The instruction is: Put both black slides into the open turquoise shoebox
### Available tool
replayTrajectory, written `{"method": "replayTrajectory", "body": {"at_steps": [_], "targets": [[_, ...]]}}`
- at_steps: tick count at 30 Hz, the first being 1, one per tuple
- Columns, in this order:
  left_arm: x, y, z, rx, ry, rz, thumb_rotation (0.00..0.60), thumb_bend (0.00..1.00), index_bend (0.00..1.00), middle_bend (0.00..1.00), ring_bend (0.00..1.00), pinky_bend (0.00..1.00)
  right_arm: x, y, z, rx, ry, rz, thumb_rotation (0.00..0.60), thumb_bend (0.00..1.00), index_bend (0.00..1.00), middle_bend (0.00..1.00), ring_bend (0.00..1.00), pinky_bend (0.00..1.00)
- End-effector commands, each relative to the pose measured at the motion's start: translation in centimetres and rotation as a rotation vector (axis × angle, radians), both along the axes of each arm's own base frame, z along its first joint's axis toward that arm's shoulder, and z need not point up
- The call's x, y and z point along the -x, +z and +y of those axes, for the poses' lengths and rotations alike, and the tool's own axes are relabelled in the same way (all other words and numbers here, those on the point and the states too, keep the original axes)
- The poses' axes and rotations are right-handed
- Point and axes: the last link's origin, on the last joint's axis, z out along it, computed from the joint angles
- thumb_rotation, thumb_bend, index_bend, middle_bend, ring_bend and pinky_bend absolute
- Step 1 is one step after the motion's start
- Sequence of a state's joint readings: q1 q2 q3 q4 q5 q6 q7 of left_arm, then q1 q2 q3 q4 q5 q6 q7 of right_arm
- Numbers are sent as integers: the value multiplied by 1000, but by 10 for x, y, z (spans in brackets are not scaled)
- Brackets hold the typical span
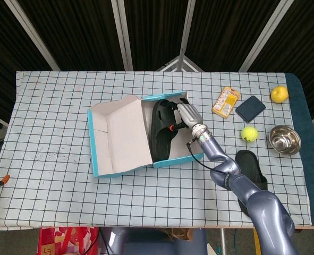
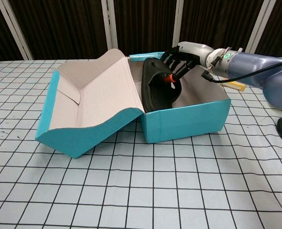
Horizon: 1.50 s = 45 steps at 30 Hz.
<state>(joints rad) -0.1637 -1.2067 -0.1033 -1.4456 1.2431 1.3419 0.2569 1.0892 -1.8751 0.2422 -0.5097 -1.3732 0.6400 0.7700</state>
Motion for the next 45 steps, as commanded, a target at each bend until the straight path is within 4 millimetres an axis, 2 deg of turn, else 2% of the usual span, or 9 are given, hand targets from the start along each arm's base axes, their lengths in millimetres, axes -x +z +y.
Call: {"method": "replayTrajectory", "body": {"at_steps": [1,20,24,26,28,40,45], "targets": [[0,0,0,1,0,1,600,284,106,0,3,89,0,-3,0,18,-1,21,600,313,511,510,296,0],[-1,0,0,2,-3,-4,600,284,106,0,3,90,-8,-5,1,-21,23,87,600,313,509,514,263,0],[-1,-1,0,4,-4,-4,600,284,106,0,3,90,-8,-4,2,-43,26,118,600,306,401,426,193,0],[-1,-1,0,4,-4,-4,600,284,106,0,3,89,-9,-4,2,-60,27,137,600,277,326,358,150,0],[-1,-1,0,4,-5,-5,600,284,106,0,3,89,-10,-3,3,-71,29,150,600,257,292,330,130,0],[-1,0,0,4,-7,-8,600,284,106,0,3,89,-18,2,5,-104,41,196,600,236,239,254,83,0],[-1,0,0,5,-8,-10,600,284,106,0,3,89,-19,6,6,-124,56,250,600,225,171,194,43,0]]}}
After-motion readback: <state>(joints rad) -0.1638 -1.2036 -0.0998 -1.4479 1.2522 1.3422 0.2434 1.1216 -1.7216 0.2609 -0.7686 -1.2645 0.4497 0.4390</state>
